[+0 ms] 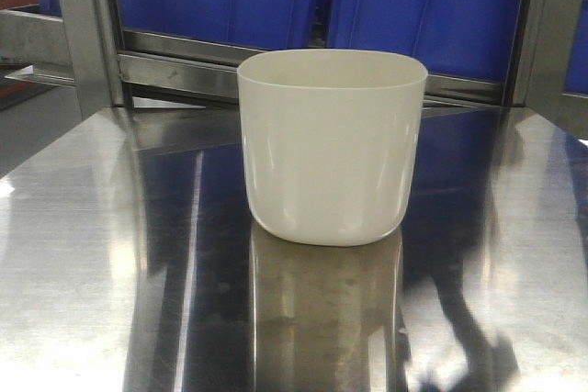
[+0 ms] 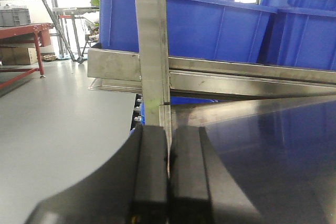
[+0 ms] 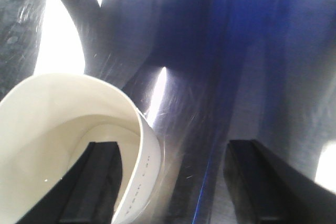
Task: Move white bin to right shelf second layer
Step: 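Lower the right gripper onto the white bin's rim and close it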
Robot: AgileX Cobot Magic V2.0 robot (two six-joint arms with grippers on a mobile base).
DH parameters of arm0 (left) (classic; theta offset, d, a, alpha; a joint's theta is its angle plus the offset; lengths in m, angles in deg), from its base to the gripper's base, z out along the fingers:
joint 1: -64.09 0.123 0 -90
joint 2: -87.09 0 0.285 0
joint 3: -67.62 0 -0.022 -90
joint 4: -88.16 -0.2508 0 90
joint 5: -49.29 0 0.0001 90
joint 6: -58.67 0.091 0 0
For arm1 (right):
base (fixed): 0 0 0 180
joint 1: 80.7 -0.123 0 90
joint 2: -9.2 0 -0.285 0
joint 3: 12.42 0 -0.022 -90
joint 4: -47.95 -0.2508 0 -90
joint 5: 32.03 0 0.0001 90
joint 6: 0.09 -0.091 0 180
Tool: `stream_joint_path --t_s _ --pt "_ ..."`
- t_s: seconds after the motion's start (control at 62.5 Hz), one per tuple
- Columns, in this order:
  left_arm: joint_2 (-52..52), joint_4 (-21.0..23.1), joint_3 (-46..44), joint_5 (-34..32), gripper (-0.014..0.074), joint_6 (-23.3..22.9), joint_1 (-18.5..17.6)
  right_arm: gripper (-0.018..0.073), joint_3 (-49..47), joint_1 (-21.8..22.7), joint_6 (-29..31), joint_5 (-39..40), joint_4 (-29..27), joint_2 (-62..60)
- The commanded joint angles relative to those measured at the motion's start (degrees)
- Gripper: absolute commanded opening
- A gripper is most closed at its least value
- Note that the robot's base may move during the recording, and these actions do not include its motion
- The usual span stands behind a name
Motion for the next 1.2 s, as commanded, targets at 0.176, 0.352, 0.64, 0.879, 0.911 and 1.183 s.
stream_joint_path --t_s 0.176,0.352,0.64,0.879,0.911,1.183 --pt "-0.76 0.29 1.9 -4.96 0.0085 -0.43 -0.19 0.0539 -4.96 -0.64 0.0 -0.36 -2.82 3.4" --pt "-0.76 0.29 1.9 -4.96 0.0085 -0.43 -0.19 0.0539 -9.55 -0.68 0.0 -5.68 -2.82 7.43" --pt "-0.76 0.29 1.9 -4.96 0.0085 -0.43 -0.19 0.0539 -13.52 -2.78 0.0 -10.09 -2.9 11.9" --pt "-0.76 0.29 1.9 -4.96 0.0085 -0.43 -0.19 0.0539 -13.52 -3.34 0.0 -10.75 -2.97 14.61" --pt "-0.76 0.29 1.9 -4.96 0.0085 -0.43 -0.19 0.0539 -13.52 -3.34 0.0 -11.04 -2.97 15.11" --pt "-0.76 0.29 1.9 -4.96 0.0085 -0.43 -0.19 0.0539 -13.52 -3.34 0.0 -11.58 -2.97 18.58"
